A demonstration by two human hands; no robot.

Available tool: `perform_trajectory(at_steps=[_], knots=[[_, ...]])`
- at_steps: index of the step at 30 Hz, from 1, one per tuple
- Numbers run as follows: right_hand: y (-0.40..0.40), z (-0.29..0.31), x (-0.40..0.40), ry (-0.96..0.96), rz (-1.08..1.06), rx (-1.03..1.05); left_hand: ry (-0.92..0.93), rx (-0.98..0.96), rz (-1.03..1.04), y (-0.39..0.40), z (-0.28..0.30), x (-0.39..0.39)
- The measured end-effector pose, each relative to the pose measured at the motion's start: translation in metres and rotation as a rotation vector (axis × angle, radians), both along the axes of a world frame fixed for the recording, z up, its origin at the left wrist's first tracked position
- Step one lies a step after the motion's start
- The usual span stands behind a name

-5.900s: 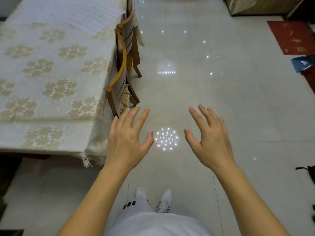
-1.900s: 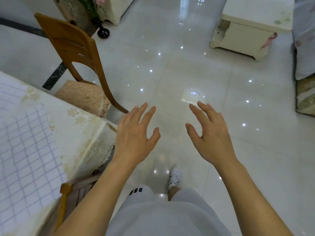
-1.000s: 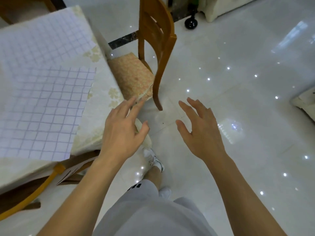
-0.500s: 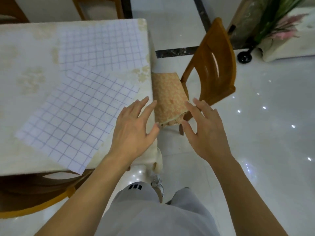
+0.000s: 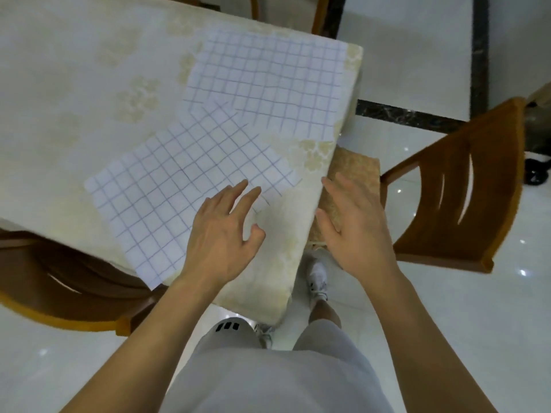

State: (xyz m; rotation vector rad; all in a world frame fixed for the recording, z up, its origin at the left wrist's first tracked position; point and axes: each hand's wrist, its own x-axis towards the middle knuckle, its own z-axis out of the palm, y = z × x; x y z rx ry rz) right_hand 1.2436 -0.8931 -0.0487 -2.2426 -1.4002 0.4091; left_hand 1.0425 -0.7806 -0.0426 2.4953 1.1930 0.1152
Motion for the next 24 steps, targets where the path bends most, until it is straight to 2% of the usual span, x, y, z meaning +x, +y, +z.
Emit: perform_trajectory(at_steps=[9, 16, 24], knots=[[0.088, -0.022, 0.077, 0.123, 0.312, -0.102, 0.081, -0.066, 0.291, 0.016, -0.035, 0.037], [0.146, -0.046, 0.08, 0.026, 0.643, -0.238, 0.158, -0.05, 0.418, 0.017, -0.068, 0.018], [0.188, -0.101, 0.036, -0.136, 1.028, -0.287, 0.274, -0.141, 0.289, 0.029, -0.107, -0.052]])
